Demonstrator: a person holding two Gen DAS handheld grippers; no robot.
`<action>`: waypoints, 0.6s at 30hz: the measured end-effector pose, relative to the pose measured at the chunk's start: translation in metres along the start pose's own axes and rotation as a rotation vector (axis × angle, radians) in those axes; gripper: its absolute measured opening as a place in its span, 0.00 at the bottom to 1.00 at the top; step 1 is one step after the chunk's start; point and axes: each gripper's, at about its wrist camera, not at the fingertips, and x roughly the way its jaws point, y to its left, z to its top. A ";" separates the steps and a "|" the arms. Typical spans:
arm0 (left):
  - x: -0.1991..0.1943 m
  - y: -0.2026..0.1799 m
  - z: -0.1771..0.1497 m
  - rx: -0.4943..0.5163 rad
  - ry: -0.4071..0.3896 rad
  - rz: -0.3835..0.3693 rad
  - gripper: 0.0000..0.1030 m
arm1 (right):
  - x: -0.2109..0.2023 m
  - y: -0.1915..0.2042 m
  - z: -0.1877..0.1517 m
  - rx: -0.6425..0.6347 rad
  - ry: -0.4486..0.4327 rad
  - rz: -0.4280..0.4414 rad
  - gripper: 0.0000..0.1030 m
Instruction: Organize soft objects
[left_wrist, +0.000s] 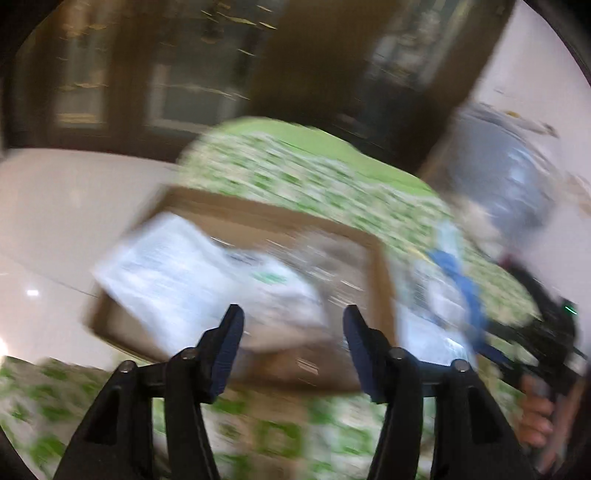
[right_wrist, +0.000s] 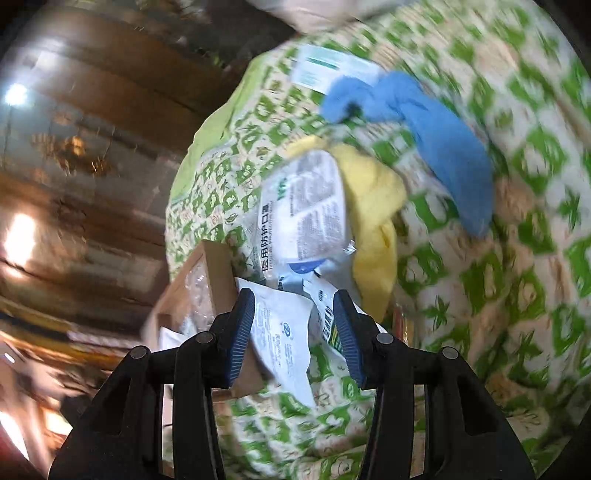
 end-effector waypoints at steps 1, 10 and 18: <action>-0.001 -0.010 -0.005 0.007 0.032 -0.048 0.57 | -0.002 -0.006 0.002 0.017 -0.005 -0.002 0.43; 0.034 -0.065 -0.050 -0.097 0.343 -0.344 0.58 | 0.026 -0.013 0.015 -0.055 0.112 -0.082 0.43; 0.077 -0.077 -0.074 -0.210 0.460 -0.316 0.58 | 0.044 -0.010 0.014 -0.103 0.185 -0.169 0.20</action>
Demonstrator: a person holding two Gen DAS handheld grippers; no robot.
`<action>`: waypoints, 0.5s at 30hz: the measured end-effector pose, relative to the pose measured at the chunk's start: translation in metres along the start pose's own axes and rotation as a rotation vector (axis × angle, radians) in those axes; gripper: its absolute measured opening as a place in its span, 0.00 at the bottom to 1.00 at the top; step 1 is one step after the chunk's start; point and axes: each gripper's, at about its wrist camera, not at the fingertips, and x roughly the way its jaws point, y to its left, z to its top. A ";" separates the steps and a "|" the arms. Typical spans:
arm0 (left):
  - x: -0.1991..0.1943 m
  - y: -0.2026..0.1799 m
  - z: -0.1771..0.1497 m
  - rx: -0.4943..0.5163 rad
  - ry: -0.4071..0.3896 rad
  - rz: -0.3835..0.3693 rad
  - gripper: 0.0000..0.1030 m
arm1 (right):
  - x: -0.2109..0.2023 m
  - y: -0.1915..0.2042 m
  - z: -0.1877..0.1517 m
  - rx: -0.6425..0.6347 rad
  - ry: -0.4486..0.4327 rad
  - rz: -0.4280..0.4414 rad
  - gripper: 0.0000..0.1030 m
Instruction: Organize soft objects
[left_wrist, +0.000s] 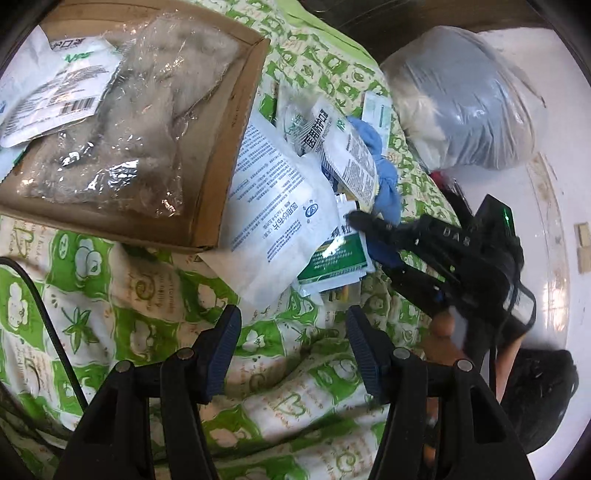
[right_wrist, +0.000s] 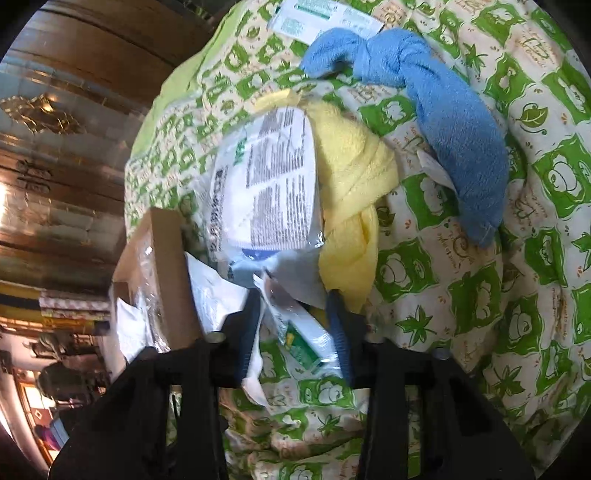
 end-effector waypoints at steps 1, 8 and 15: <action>0.000 -0.002 0.001 -0.002 -0.007 -0.001 0.58 | 0.000 0.001 -0.001 -0.008 0.007 -0.001 0.17; 0.016 -0.025 0.009 0.055 -0.027 0.141 0.58 | -0.026 -0.005 -0.006 0.003 -0.080 0.042 0.03; 0.057 -0.081 0.002 0.403 -0.115 0.477 0.58 | -0.042 -0.024 -0.005 0.078 -0.148 0.129 0.03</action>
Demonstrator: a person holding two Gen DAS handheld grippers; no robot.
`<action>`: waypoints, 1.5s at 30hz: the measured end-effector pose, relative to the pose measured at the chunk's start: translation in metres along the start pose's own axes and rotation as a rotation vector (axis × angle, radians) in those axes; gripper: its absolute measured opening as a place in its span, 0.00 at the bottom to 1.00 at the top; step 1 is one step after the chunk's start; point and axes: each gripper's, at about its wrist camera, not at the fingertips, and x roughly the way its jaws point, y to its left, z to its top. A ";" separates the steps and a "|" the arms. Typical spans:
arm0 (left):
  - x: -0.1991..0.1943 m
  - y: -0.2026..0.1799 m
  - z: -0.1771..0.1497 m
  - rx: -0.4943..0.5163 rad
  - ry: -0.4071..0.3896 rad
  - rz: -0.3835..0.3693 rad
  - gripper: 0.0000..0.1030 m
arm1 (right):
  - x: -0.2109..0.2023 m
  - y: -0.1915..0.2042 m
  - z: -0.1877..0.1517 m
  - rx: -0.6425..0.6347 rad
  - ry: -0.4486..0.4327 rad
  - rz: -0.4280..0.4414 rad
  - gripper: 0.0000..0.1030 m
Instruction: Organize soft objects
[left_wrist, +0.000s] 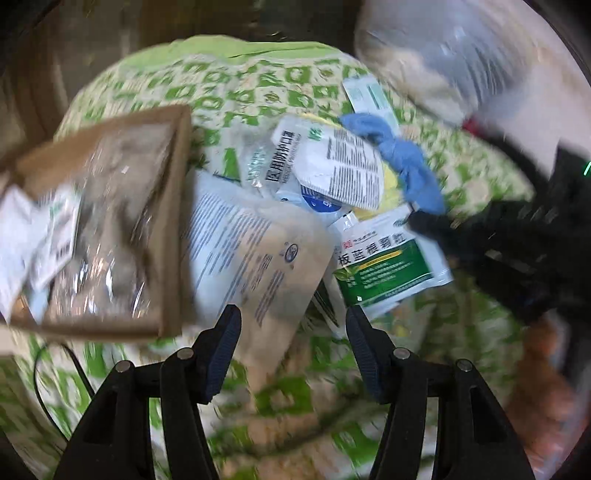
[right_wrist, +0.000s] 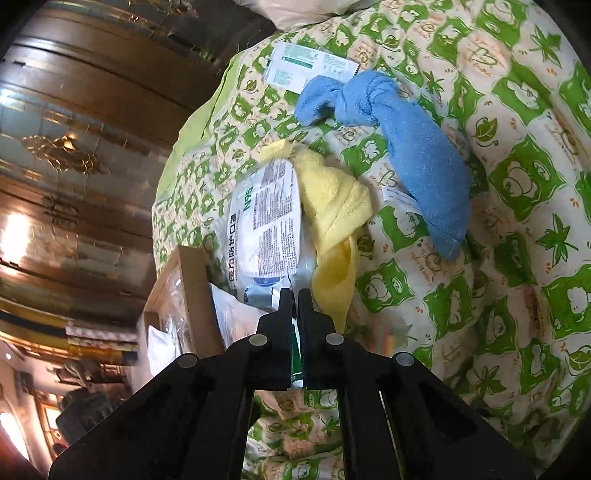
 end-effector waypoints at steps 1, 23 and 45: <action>0.007 -0.003 0.001 0.023 0.010 0.037 0.57 | 0.000 -0.002 0.001 0.011 -0.003 0.009 0.03; -0.098 0.033 0.021 -0.076 -0.194 -0.202 0.00 | -0.012 -0.005 0.003 0.039 -0.053 0.102 0.03; -0.111 0.234 0.007 -0.558 -0.307 -0.495 0.00 | -0.024 0.082 -0.023 -0.225 -0.137 0.250 0.00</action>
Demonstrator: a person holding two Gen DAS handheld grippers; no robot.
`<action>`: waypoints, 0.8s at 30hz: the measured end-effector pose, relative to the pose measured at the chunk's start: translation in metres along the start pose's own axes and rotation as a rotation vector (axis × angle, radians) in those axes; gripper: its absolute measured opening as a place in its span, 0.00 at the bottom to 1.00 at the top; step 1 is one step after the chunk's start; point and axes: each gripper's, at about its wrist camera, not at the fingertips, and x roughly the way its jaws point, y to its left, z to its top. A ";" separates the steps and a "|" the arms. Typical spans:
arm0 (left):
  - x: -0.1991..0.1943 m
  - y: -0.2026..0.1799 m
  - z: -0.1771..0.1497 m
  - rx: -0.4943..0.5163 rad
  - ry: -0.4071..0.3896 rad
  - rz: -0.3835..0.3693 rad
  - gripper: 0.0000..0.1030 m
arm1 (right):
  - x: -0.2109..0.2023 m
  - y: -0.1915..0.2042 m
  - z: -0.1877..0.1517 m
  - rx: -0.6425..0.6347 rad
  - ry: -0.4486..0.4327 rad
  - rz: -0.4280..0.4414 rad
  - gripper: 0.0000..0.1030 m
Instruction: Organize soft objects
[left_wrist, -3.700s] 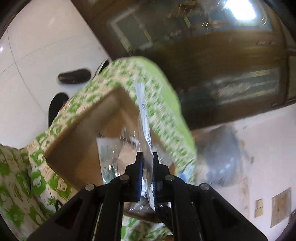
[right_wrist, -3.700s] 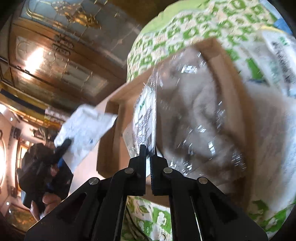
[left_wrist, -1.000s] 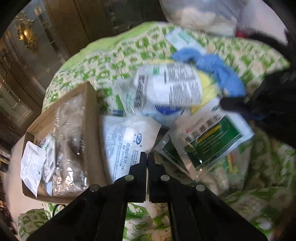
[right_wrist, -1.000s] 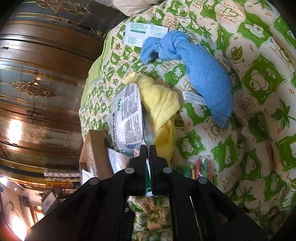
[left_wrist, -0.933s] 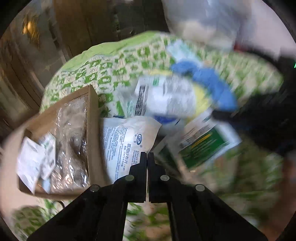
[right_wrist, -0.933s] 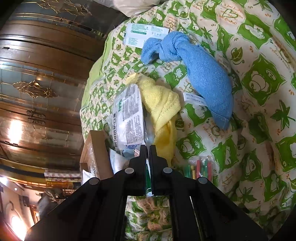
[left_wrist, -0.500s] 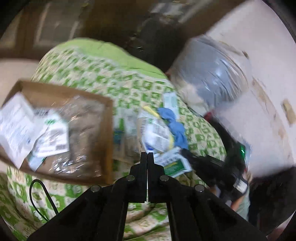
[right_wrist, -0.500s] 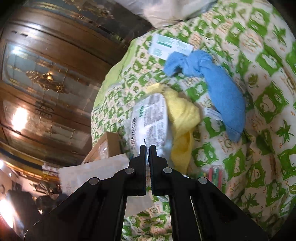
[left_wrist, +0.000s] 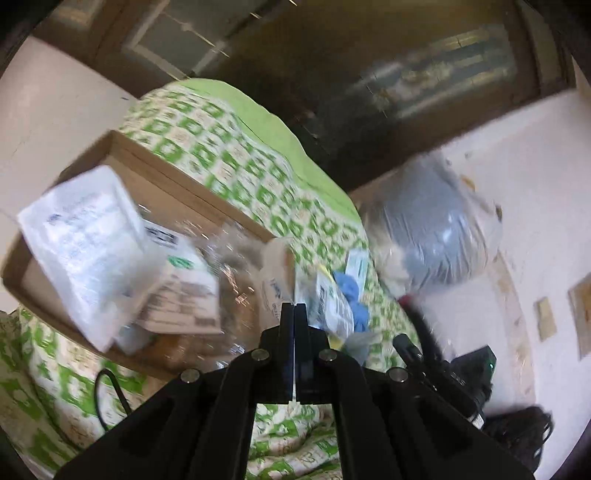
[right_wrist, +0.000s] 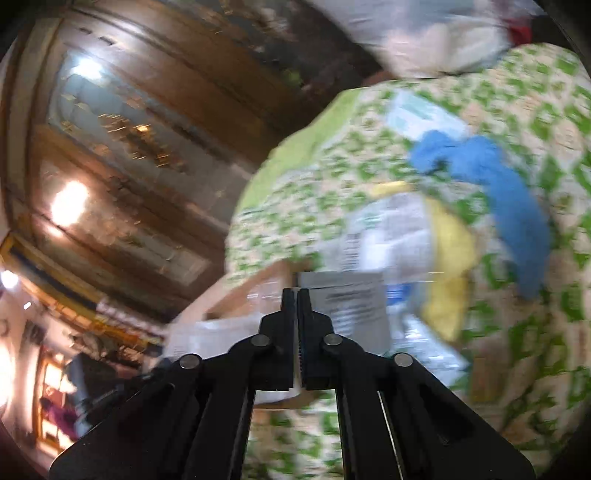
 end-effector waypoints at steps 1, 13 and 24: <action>-0.005 0.009 0.006 -0.022 -0.014 -0.018 0.00 | 0.004 0.014 -0.001 -0.019 0.006 0.028 0.00; -0.015 0.052 0.019 -0.064 -0.047 0.065 0.00 | 0.061 0.094 -0.019 -0.299 0.075 -0.105 0.10; 0.005 0.046 0.007 0.001 0.023 0.146 0.00 | 0.086 -0.033 -0.015 0.086 0.308 -0.333 0.62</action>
